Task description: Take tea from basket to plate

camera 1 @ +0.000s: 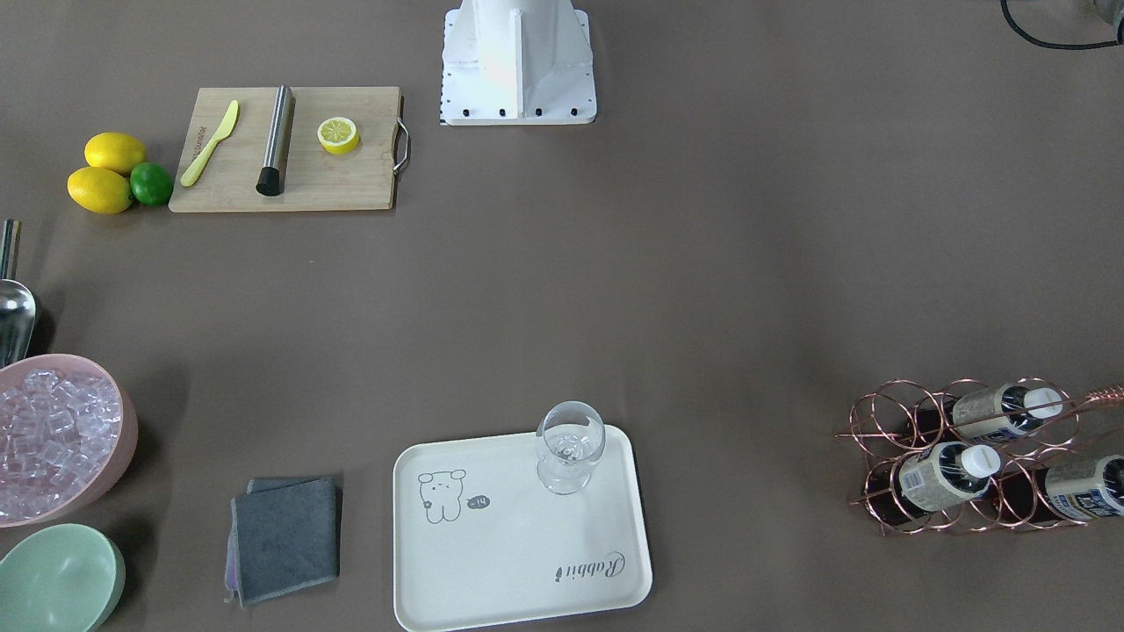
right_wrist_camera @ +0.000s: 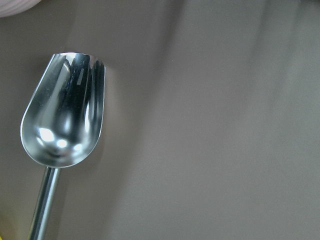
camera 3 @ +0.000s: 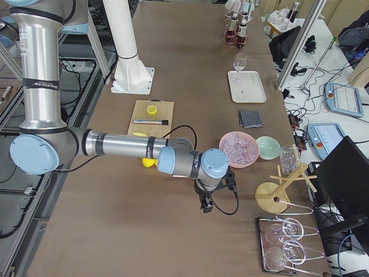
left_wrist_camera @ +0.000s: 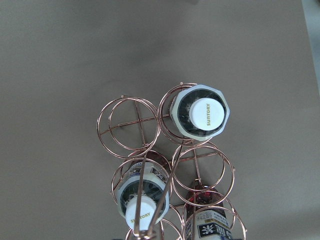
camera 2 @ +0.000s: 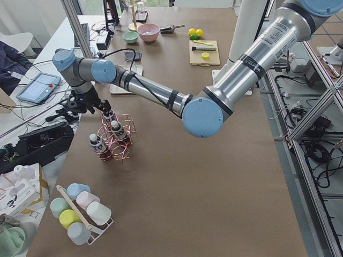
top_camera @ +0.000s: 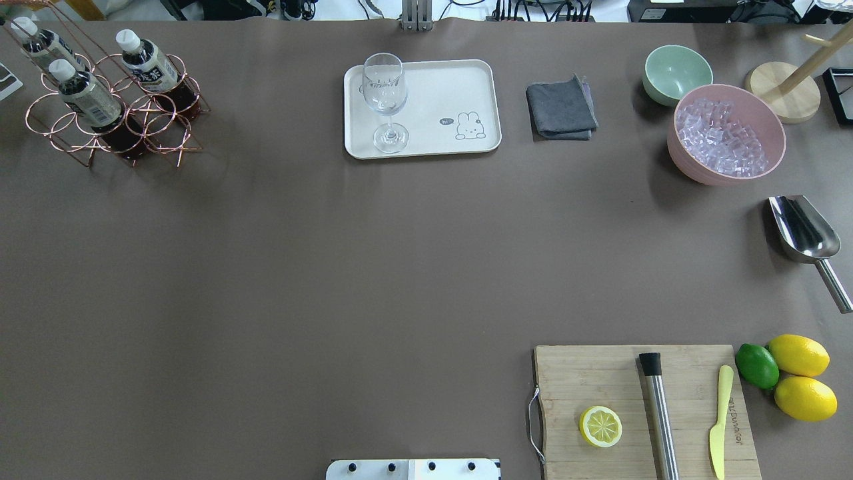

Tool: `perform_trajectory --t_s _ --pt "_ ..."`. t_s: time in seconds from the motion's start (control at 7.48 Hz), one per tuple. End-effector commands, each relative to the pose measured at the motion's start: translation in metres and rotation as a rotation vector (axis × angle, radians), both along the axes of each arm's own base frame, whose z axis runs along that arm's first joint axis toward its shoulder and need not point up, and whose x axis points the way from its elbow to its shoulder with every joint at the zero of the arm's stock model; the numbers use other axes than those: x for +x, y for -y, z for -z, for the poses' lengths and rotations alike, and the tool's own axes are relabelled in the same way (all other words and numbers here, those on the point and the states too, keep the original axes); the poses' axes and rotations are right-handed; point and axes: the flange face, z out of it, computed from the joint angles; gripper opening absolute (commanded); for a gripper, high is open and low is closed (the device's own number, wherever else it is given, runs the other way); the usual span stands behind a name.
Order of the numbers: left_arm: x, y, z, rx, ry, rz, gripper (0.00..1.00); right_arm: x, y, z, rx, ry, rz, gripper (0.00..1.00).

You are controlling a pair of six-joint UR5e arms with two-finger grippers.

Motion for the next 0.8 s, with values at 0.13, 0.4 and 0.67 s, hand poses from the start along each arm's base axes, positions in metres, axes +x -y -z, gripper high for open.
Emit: perform_trajectory --t_s 0.13,0.4,0.67 --pt "0.0 -0.004 0.01 0.004 -0.004 0.015 0.31 0.0 0.0 0.0 0.0 0.0 0.0 0.99" --pt "-0.003 -0.006 0.019 0.021 -0.007 0.018 0.0 0.0 0.0 0.001 0.0 0.0 -0.001 0.99" --pt "-0.022 -0.011 0.034 0.016 -0.002 0.024 0.0 -0.001 0.001 0.003 0.007 0.002 0.002 0.99"
